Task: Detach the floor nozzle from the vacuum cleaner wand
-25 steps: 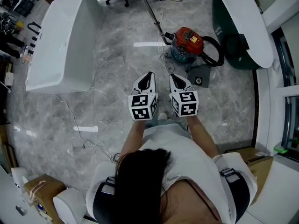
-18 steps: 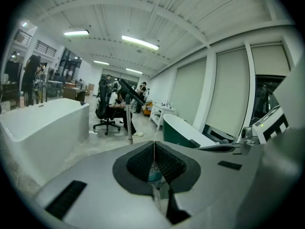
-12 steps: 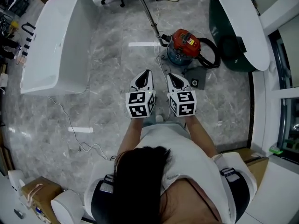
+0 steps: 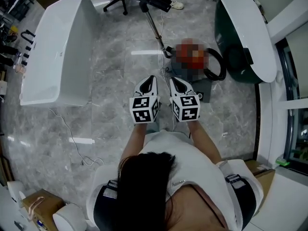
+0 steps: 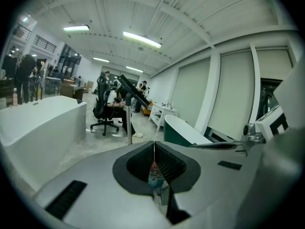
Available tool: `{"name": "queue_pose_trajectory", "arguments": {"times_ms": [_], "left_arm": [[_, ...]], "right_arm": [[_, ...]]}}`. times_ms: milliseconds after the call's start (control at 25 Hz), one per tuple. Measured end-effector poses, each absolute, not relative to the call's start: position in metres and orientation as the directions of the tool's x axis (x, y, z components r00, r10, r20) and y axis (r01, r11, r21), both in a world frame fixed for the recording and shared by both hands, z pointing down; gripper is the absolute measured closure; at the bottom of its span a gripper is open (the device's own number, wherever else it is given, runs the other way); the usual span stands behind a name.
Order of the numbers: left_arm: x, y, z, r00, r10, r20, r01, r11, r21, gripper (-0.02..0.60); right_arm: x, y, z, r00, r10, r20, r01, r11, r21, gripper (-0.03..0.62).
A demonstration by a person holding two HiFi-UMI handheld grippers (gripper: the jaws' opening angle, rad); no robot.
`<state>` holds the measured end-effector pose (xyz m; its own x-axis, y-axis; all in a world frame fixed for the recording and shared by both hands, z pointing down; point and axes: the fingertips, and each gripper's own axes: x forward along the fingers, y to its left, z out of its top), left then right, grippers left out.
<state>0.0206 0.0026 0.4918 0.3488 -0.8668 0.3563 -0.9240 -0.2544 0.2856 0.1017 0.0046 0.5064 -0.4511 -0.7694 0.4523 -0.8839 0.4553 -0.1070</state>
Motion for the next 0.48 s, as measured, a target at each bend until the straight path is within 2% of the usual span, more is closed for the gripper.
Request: {"name": "queue_pose_trajectory", "arguments": {"times_ms": [480], "left_arm": [[0.0,-0.076,0.487,0.37,-0.864,0.341,-0.914,-0.273,0.3,0.574]], "right_arm": [[0.081,-0.072,0.507,-0.421,-0.776,0.47,-0.899,0.428,-0.099,0.579]]}}
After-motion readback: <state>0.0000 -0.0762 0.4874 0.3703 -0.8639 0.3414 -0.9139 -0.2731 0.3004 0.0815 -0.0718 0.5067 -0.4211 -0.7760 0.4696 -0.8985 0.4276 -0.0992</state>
